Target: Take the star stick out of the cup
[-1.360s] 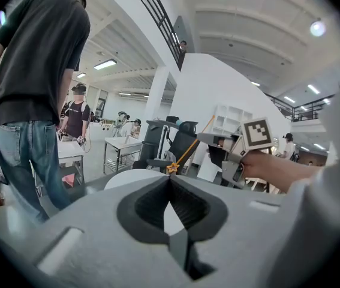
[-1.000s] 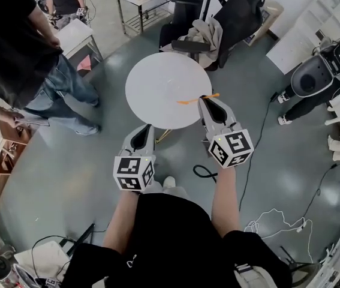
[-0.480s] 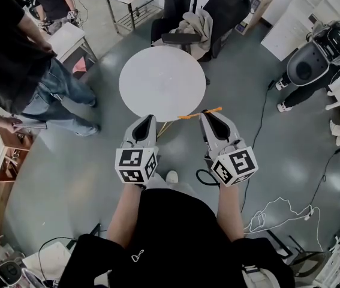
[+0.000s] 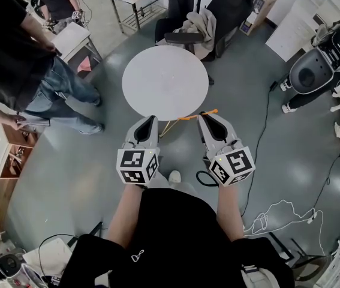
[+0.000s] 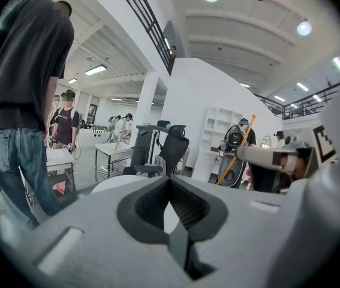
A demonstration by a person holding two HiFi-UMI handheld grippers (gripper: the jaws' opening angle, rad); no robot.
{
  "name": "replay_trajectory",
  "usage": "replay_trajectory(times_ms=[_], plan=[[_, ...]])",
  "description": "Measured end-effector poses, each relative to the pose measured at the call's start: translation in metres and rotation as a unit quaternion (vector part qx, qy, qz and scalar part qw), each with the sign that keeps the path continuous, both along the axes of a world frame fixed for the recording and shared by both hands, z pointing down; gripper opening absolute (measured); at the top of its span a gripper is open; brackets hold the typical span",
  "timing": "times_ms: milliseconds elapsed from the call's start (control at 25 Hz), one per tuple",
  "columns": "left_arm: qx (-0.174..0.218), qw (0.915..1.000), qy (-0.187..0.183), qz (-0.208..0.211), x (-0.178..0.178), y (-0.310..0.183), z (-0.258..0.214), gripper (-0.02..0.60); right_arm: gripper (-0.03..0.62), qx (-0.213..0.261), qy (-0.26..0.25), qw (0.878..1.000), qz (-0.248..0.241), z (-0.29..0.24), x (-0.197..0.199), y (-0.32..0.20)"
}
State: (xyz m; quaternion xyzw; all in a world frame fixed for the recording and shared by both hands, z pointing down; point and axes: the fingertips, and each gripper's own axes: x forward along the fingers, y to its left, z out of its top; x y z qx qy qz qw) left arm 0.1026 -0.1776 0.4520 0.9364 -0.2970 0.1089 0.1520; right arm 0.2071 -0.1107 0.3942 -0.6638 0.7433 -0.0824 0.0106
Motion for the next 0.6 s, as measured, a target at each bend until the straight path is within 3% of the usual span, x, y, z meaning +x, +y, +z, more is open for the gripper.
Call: replay_trajectory(times_ms=[600], plan=[[0.011, 0.9999, 0.005, -0.006, -0.0001, -0.0019, -0.0098, 0.003, 0.018, 0.012, 0.002, 1.000, -0.009, -0.0086, 0.0016, -0.0052]])
